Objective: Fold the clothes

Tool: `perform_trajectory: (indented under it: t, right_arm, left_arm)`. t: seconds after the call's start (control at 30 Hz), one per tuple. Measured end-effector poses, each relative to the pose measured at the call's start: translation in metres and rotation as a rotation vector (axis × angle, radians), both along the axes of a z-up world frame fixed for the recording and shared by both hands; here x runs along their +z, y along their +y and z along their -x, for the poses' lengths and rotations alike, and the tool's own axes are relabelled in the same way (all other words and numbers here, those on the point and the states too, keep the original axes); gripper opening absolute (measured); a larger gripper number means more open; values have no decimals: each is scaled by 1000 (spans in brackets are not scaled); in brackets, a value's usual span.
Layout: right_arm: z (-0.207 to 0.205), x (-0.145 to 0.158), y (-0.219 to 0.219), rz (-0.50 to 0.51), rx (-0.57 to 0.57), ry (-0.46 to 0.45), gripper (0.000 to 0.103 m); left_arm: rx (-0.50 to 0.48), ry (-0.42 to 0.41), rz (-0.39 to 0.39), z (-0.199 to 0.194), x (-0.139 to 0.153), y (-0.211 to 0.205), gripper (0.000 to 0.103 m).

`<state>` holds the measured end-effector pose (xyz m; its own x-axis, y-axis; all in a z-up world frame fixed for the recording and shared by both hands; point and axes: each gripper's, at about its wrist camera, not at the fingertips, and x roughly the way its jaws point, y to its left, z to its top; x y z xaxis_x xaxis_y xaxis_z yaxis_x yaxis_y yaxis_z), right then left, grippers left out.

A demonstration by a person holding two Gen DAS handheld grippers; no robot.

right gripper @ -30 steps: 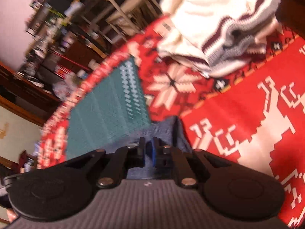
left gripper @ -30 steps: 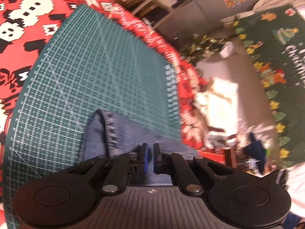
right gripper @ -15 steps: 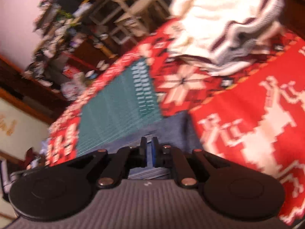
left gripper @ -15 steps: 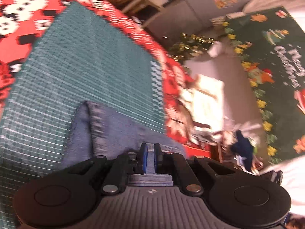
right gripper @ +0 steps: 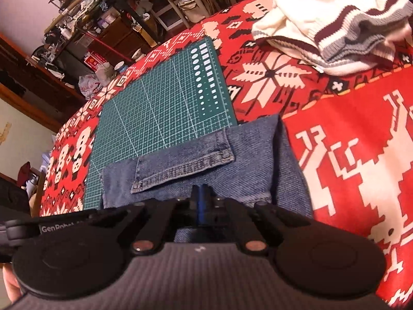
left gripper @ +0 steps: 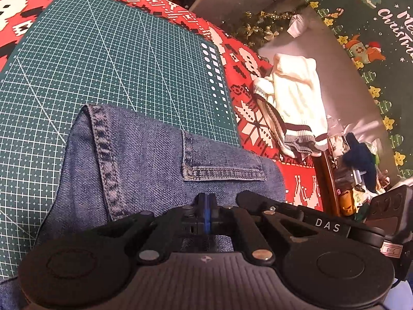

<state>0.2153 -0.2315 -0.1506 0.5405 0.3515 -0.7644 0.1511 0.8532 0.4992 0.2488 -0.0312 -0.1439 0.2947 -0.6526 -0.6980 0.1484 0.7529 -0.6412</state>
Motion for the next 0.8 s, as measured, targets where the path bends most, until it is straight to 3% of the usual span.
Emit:
perform_trajectory:
  t: [0.2, 0.33, 0.4, 0.47, 0.67, 0.8]
  right_arm:
    - [7, -5, -39, -94, -111, 35, 0]
    - [16, -2, -54, -37, -163, 39, 0]
    - [19, -3, -64, -81, -183, 46, 1]
    - [21, 2, -68, -48, -204, 41, 10]
    - [14, 13, -67, -98, -215, -30, 10]
    - [8, 20, -67, -127, -221, -75, 10]
  left_arm:
    - [71, 46, 52, -1, 2, 28, 3]
    - [132, 80, 68, -1, 2, 50, 3]
    - [154, 95, 84, 0, 3, 58, 3]
    - [183, 106, 105, 1, 5, 65, 2]
    - [242, 60, 217, -8, 15, 78, 5]
    - [247, 36, 221, -23, 15, 73, 5]
